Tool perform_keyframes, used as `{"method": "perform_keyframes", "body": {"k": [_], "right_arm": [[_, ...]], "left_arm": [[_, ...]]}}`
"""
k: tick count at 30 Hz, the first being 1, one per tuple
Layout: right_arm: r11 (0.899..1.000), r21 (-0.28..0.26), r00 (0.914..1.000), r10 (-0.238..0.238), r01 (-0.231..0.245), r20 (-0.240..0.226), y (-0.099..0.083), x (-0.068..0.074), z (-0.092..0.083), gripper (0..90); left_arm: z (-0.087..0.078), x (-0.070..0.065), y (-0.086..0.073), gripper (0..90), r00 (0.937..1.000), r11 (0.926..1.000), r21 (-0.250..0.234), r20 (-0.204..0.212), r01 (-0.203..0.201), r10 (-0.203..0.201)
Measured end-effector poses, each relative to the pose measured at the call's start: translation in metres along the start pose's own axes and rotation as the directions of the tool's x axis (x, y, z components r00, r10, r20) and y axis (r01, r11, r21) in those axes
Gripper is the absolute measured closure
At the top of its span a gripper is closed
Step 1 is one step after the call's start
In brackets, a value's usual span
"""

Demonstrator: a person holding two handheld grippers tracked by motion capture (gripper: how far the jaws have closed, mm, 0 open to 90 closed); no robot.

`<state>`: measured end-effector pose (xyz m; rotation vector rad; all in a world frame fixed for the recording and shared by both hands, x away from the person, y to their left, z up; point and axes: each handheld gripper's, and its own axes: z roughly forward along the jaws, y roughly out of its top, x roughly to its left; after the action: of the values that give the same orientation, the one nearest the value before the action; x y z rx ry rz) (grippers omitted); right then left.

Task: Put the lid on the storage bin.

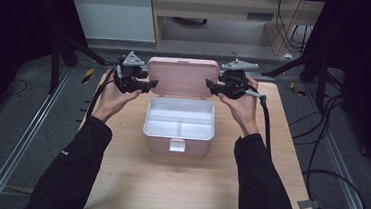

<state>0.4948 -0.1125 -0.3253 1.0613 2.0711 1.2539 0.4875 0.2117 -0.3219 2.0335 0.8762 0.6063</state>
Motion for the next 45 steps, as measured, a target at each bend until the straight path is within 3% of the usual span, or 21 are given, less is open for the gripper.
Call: {"method": "perform_keyframes", "body": {"k": [8, 16, 18, 24, 36, 45], "right_arm": [[0.999, 0.033, 0.9991, -0.04, 0.04, 0.01, -0.015, 0.018, -0.018, 50.6], [0.996, 0.052, 0.9971, -0.069, 0.07, -0.033, -0.04, 0.03, -0.032, 50.2], [0.994, 0.067, 0.9956, -0.087, 0.089, -0.034, -0.046, 0.031, -0.033, 50.4], [0.993, 0.079, 0.9959, -0.079, 0.082, -0.043, -0.064, 0.03, -0.036, 49.2], [0.994, 0.103, 0.9992, -0.031, 0.034, -0.026, -0.093, 0.015, -0.049, 47.4], [0.995, 0.104, 0.9998, -0.006, 0.008, -0.018, -0.11, 0.009, -0.056, 45.5]], "left_arm": [[-0.016, -0.017, -0.013, 50.1, 0.9989, 0.9987, 0.017, 0.003, -0.048, 0.048], [-0.022, -0.032, -0.035, 52.6, 0.995, 0.9941, 0.05, 0.035, -0.096, 0.094], [-0.023, -0.036, -0.039, 52.6, 0.9934, 0.9918, 0.058, 0.022, -0.113, 0.112], [-0.028, -0.045, -0.051, 51.8, 0.9879, 0.9843, 0.085, 0.002, -0.155, 0.155], [-0.019, -0.048, -0.08, 47.9, 0.993, 0.9864, 0.115, 0.026, -0.117, 0.115], [-0.03, -0.051, -0.1, 45.2, 0.9958, 0.9967, 0.055, 0.073, -0.06, 0.056]]}}
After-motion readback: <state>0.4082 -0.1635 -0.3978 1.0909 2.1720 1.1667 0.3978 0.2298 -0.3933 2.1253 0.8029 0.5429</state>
